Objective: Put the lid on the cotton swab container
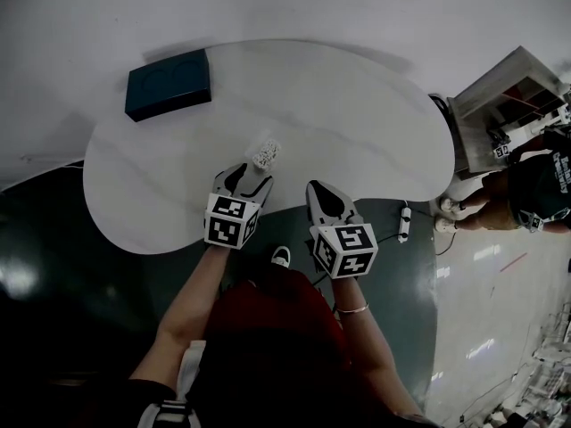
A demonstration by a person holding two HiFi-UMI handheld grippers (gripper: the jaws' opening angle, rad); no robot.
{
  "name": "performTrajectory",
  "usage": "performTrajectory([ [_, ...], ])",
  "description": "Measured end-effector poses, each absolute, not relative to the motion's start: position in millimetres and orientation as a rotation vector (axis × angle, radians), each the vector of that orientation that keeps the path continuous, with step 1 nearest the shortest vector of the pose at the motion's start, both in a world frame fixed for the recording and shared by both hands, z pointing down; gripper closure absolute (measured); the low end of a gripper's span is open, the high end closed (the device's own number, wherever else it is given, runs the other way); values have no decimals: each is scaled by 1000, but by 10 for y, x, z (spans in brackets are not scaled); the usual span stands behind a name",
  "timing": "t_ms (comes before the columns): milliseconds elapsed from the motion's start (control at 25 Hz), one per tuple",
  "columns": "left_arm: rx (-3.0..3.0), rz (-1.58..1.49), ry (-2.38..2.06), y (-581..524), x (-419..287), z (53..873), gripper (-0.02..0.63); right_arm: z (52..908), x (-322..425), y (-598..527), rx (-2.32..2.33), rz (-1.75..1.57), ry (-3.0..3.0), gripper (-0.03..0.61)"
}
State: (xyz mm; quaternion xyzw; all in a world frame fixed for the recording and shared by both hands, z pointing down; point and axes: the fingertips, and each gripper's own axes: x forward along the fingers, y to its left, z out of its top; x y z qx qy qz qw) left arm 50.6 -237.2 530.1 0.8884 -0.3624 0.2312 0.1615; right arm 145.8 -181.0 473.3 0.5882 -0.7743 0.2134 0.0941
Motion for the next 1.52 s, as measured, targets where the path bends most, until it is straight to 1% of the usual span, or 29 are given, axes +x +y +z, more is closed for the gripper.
performTrajectory([
  [960, 2480, 735, -1080, -2661, 710, 5463, 383, 4634, 1611, -2391, 1587, 599, -2424, 561],
  [1200, 2500, 752, -1024, -2655, 717, 5475, 390, 4565, 1496, -2545, 1517, 572, -2468, 561],
  [1520, 2558, 788, -950, -2732, 740, 5485, 391, 4186, 1205, -2955, 1404, 490, -2580, 561],
])
